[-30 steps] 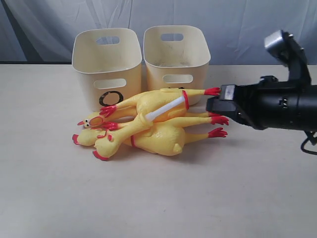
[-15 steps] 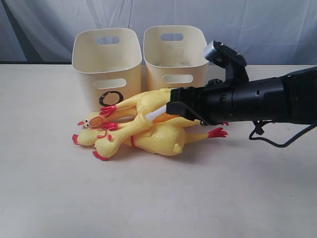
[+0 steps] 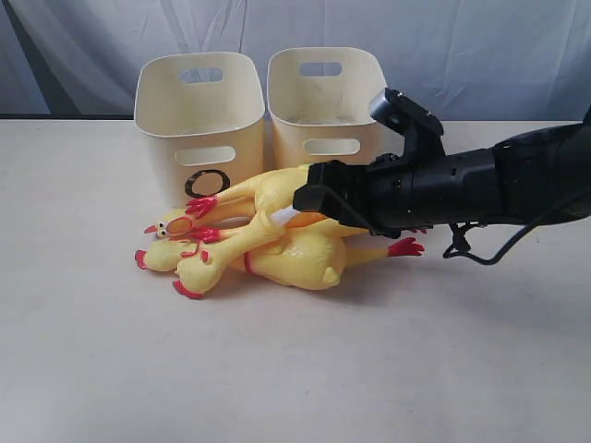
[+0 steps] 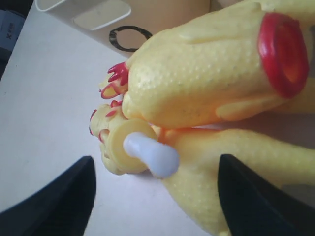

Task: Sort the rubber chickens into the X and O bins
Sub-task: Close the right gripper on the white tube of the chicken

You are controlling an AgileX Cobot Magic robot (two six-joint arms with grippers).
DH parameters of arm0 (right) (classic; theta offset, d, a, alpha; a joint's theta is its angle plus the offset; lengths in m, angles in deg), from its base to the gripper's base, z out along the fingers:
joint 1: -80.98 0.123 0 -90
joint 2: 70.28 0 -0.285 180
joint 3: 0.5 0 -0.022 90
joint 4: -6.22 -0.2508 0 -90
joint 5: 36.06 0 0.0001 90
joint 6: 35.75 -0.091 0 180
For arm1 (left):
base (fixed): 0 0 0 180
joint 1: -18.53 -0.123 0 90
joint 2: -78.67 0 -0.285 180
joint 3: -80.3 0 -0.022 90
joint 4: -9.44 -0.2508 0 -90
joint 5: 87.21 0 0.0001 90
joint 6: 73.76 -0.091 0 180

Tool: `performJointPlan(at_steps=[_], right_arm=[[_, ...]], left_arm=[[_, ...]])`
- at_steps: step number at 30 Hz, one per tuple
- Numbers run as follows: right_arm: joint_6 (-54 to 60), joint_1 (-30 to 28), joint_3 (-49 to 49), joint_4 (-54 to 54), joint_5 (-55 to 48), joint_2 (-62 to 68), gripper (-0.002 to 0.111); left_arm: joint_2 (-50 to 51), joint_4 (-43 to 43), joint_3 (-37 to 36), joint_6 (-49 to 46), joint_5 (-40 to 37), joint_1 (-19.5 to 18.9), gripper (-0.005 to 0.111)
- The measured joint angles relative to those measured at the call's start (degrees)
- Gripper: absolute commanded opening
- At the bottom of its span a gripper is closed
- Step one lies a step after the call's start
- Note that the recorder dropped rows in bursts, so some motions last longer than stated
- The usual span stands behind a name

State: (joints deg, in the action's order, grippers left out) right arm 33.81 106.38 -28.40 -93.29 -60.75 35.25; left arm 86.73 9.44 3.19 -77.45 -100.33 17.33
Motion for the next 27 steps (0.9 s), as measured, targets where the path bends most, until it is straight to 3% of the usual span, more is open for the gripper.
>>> performJointPlan(at_steps=[14,22,27], right_arm=[[-0.23,0.00,3.61,-0.27,1.24,2.00,0.066],[-0.47,0.00,3.85,-0.27,2.30,2.72,0.042],[-0.47,0.00,3.85,-0.27,2.41,2.72,0.041]], left_arm=[[0.00,0.00,0.00,0.00,0.00,0.00,0.000],[0.00,0.00,0.00,0.00,0.00,0.00,0.000],[0.00,0.00,0.00,0.00,0.00,0.00,0.000]])
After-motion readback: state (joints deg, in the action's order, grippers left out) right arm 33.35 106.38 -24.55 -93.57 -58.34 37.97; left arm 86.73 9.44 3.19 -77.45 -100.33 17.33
